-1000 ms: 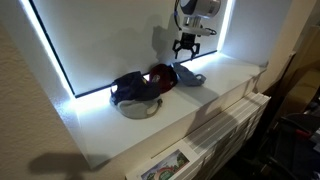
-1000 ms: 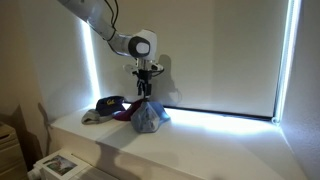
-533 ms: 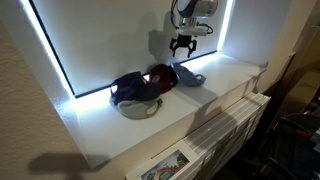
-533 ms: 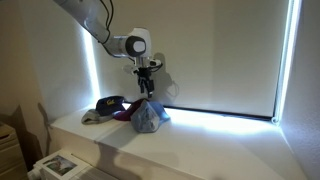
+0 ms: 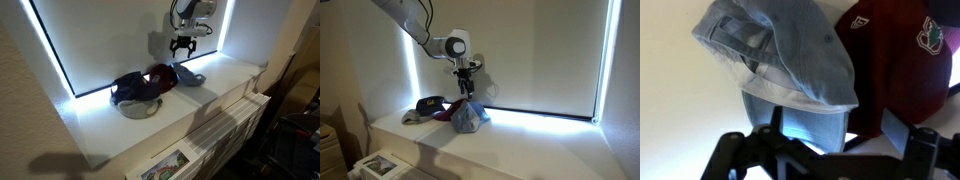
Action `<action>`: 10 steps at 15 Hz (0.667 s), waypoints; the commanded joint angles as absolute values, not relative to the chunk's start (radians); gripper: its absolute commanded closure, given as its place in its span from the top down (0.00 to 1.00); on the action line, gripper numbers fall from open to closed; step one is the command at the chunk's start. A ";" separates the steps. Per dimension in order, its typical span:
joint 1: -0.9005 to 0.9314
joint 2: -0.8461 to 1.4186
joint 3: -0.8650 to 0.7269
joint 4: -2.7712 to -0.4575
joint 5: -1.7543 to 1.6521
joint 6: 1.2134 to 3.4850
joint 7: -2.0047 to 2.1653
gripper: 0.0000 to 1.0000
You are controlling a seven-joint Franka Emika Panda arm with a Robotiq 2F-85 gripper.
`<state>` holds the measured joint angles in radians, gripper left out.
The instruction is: Pick up the white, light blue, and navy blue caps and move them to the left.
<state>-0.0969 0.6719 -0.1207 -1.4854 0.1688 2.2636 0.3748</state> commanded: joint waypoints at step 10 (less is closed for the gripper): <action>-0.113 0.829 -0.116 -1.366 0.196 2.153 0.387 0.72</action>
